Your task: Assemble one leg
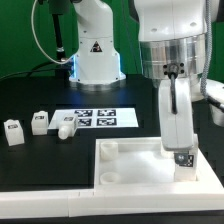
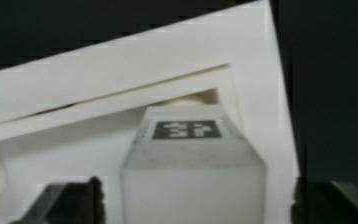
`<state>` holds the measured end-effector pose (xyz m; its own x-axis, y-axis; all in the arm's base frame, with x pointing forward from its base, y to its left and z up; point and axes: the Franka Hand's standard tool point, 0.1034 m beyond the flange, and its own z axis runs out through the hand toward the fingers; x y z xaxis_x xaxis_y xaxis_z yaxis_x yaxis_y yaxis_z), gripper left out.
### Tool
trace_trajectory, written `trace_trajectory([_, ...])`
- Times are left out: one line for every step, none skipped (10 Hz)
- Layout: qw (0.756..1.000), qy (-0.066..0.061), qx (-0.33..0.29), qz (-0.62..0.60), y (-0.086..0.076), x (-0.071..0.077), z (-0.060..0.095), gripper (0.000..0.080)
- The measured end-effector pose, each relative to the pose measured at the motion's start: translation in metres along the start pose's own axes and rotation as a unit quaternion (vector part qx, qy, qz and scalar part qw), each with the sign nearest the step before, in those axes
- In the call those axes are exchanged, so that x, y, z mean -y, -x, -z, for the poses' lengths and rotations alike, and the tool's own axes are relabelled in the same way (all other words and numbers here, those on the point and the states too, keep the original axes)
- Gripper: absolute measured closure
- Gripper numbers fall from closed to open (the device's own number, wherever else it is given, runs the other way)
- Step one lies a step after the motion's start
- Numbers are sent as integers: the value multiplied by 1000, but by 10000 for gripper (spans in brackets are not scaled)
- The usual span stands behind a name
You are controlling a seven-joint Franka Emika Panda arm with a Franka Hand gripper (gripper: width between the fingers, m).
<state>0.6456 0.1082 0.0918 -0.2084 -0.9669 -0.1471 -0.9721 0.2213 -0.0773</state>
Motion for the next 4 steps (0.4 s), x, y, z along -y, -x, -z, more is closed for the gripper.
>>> trace_trajectory([1000,-9,10,10,4,6,17,163])
trace_trajectory([1000,-14,19,16,4,11,31,163])
trace_trajectory([1000,-14,16,16,3,9,25,152])
trace_trajectory([1000,-11,15,17,3,8,22,152])
